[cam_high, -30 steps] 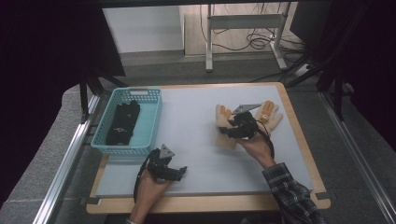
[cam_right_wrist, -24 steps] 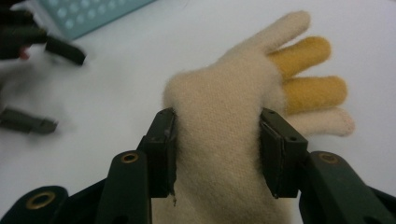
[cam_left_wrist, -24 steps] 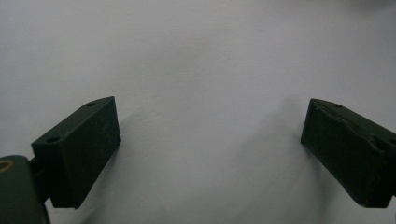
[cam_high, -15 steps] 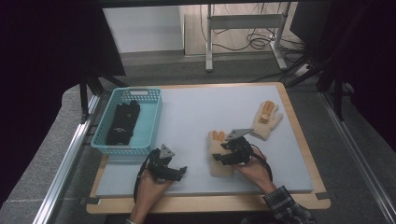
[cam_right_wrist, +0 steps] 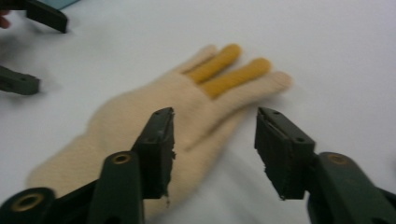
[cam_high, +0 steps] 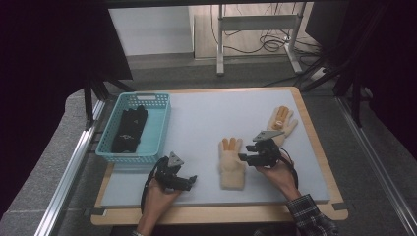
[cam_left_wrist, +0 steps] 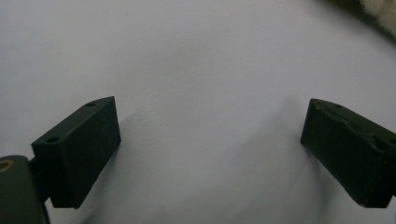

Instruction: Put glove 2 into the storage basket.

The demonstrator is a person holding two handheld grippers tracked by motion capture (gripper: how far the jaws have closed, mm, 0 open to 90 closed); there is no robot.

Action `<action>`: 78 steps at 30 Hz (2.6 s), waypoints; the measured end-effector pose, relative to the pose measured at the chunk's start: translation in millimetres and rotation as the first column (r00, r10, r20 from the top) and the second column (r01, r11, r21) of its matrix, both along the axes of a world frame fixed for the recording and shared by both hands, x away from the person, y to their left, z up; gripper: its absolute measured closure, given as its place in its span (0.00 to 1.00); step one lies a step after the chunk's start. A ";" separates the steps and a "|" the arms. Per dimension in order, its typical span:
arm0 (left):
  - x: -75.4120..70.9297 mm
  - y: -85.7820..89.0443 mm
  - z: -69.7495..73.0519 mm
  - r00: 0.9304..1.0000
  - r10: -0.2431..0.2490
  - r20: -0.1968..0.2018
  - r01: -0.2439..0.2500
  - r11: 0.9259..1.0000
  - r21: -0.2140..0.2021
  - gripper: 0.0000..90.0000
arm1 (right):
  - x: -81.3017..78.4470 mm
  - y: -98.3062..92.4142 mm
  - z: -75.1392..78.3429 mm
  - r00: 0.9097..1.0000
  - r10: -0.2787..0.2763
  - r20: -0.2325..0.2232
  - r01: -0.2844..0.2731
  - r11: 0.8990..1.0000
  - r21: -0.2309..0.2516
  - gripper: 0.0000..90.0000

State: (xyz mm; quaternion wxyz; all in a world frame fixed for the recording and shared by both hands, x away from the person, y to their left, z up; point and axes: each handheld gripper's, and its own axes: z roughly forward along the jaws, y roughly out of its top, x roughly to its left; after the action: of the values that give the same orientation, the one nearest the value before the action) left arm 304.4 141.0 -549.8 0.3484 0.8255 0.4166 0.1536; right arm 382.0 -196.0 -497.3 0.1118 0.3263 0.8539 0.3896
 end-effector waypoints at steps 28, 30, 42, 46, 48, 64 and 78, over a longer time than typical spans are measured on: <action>0.1 0.1 0.0 1.000 0.000 -0.001 0.000 1.000 -0.001 0.06 | 9.5 -8.5 -4.1 0.997 -0.081 0.003 0.081 0.995 0.053 0.75; 0.2 0.1 0.0 1.000 0.000 -0.002 0.000 1.000 -0.001 0.06 | 10.6 -10.7 -4.8 0.996 -0.087 0.002 0.087 0.995 0.056 0.73; 0.4 0.1 -0.1 1.000 0.001 -0.002 -0.001 1.000 -0.002 0.06 | 40.2 -70.0 4.1 0.959 -0.270 0.091 0.268 0.963 0.027 0.56; 0.4 0.2 -0.1 1.000 0.000 -0.002 0.000 1.000 -0.002 0.06 | 51.6 -87.2 6.3 0.945 -0.314 0.094 0.313 0.949 0.023 0.55; 0.4 0.2 -0.1 1.000 0.000 -0.002 0.000 1.000 -0.002 0.06 | 55.1 -90.9 6.2 0.942 -0.323 0.097 0.323 0.946 0.017 0.55; 0.5 0.2 -0.1 1.000 0.000 -0.002 0.000 1.000 -0.003 0.06 | 111.6 -100.6 -13.7 0.924 -0.370 0.099 0.377 0.923 -0.069 0.41; 0.5 0.3 -0.1 1.000 0.000 -0.003 0.000 1.000 -0.003 0.06 | 111.9 -90.6 -15.8 0.924 -0.368 0.101 0.379 0.918 -0.120 0.63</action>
State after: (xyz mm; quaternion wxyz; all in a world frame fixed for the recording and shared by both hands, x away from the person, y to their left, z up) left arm 304.8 141.2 -549.9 0.3490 0.8253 0.4171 0.1519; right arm 493.9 -286.6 -513.1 0.2390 0.4596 0.7958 0.3138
